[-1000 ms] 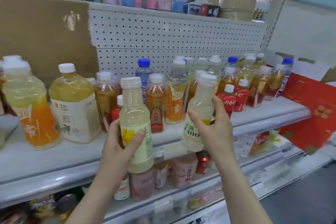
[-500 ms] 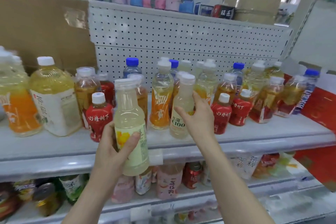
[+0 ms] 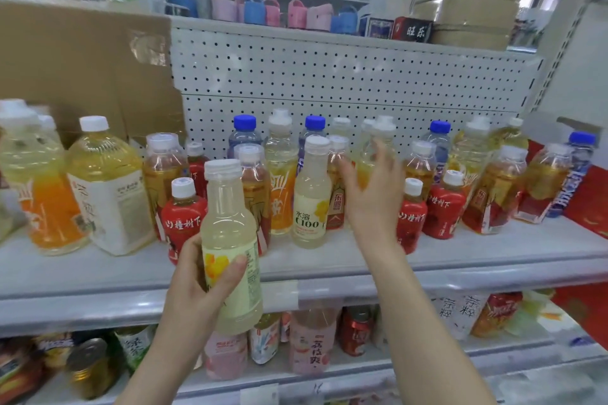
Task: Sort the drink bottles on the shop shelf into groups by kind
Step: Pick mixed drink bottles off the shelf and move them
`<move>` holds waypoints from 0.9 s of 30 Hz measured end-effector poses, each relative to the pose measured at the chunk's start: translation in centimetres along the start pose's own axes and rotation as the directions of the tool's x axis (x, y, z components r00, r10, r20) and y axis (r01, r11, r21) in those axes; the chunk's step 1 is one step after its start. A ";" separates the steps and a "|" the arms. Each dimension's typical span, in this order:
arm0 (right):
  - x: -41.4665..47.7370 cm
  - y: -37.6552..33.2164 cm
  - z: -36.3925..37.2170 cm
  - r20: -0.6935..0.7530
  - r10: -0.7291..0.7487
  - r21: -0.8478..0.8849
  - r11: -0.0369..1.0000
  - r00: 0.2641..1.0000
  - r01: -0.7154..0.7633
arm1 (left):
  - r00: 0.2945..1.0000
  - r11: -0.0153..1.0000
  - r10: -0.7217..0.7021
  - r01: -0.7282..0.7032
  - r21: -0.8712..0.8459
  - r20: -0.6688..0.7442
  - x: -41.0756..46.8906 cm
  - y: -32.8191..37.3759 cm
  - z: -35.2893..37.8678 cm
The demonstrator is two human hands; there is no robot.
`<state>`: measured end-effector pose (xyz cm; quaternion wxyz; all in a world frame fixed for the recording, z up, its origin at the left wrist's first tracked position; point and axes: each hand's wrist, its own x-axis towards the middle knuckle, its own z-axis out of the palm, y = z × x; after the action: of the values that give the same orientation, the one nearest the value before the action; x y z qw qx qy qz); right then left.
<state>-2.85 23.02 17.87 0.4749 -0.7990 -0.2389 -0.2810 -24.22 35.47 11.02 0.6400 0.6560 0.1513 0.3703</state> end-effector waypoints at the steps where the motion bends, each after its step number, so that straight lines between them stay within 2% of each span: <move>1: 1.4 0.3 -0.7 -0.061 0.019 -0.027 0.999 0.998 -0.021 | 1.000 1.000 -0.003 0.003 0.005 0.004 0.1 -0.1 0.0; 2: 2.8 0.6 -1.0 -0.056 0.055 -0.068 0.996 0.997 -0.058 | 1.000 1.000 -0.006 0.006 0.008 0.009 0.1 -0.2 0.1; 5: 5.5 1.4 -0.4 0.131 0.180 -0.187 0.970 0.975 -0.154 | 1.000 1.000 -0.009 0.009 0.008 0.025 0.4 -0.3 0.5; 7: 5.8 1.3 0.4 0.165 0.176 -0.204 0.969 0.970 -0.141 | 0.999 1.000 -0.010 0.010 0.012 0.043 0.5 -0.3 1.0; 11: 4.5 0.7 -0.3 0.127 0.098 -0.117 0.990 0.987 -0.084 | 0.996 1.000 -0.001 0.000 0.015 0.093 0.5 -0.2 2.5; 15: 3.3 -0.4 -4.1 -0.011 0.027 0.026 0.999 1.000 -0.027 | 0.990 0.998 0.014 -0.022 0.056 0.141 1.1 0.3 4.8; 20: 2.3 0.7 -9.7 -0.100 0.016 0.058 0.998 0.995 -0.010 | 0.979 0.988 0.033 -0.063 0.144 0.201 3.2 0.2 10.6; 27: -0.5 5.1 -13.4 -0.093 0.109 0.072 0.992 0.990 -0.103 | 0.979 0.977 0.027 -0.068 0.203 0.201 6.6 -1.7 19.3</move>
<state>-2.92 8.78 19.59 0.5266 -0.7797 -0.1819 -0.2858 -6.14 26.17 13.10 0.5702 0.7566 0.1094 0.3007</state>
